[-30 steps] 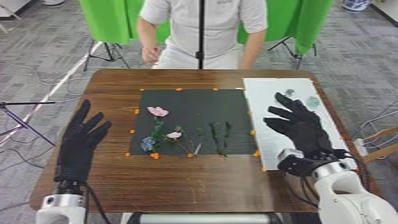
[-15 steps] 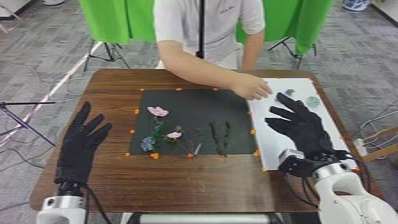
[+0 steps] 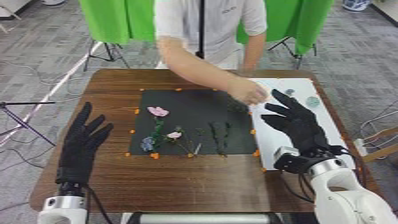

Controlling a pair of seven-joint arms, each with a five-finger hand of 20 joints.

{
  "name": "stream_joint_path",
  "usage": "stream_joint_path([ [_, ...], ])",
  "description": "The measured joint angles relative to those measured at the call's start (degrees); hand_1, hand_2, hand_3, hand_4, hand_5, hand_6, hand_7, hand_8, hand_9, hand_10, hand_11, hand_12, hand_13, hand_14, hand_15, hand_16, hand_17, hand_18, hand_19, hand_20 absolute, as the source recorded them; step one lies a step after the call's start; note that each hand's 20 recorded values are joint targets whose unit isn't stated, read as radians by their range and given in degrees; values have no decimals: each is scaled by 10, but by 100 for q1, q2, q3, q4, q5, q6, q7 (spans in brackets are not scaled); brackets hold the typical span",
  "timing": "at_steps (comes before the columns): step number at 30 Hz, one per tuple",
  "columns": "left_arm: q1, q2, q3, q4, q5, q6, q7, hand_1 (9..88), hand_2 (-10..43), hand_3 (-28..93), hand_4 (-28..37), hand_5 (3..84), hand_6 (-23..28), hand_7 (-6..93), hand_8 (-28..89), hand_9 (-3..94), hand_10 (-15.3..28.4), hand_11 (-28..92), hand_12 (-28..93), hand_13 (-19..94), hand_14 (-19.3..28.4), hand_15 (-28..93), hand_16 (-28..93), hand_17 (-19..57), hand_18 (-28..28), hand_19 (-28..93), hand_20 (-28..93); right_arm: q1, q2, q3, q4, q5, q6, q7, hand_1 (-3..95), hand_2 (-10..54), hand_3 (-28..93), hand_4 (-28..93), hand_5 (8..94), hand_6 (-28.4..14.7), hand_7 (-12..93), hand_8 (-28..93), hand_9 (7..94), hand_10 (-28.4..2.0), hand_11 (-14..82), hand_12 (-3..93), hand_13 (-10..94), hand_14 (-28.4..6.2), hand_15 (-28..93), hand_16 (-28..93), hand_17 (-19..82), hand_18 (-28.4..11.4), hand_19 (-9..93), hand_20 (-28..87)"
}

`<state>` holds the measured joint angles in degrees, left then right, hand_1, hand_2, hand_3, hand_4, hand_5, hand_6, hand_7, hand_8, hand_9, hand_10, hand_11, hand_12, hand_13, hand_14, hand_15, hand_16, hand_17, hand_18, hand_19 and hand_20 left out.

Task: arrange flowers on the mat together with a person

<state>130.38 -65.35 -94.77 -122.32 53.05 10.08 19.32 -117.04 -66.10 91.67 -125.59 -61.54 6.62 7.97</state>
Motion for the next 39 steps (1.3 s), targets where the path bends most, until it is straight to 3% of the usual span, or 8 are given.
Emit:
stream_joint_path([
  [30, -12, 39, 37, -1, 5, -8, -32, 198, 38, 747, -283, 233, -44, 124, -101, 280, 123, 90, 143, 240, 189, 230, 5, -98, 267, 468, 20, 11, 87, -11, 34, -102, -25, 143, 177, 79, 694, -252, 371, 31, 103, -90, 399, -155, 82, 186, 322, -189, 270, 251, -14, -226, 368, 254],
  [39, -29, 110, 76, -1, -7, 6, -18, 199, 38, 749, -283, 233, -43, 124, -101, 280, 123, 90, 143, 240, 189, 233, 4, -98, 269, 468, 19, 586, 1196, 150, 510, -758, 204, 772, 217, 59, 702, -244, 368, 30, 116, -91, 402, -164, 134, 193, 349, -174, 442, 190, 9, -229, 461, 297],
])
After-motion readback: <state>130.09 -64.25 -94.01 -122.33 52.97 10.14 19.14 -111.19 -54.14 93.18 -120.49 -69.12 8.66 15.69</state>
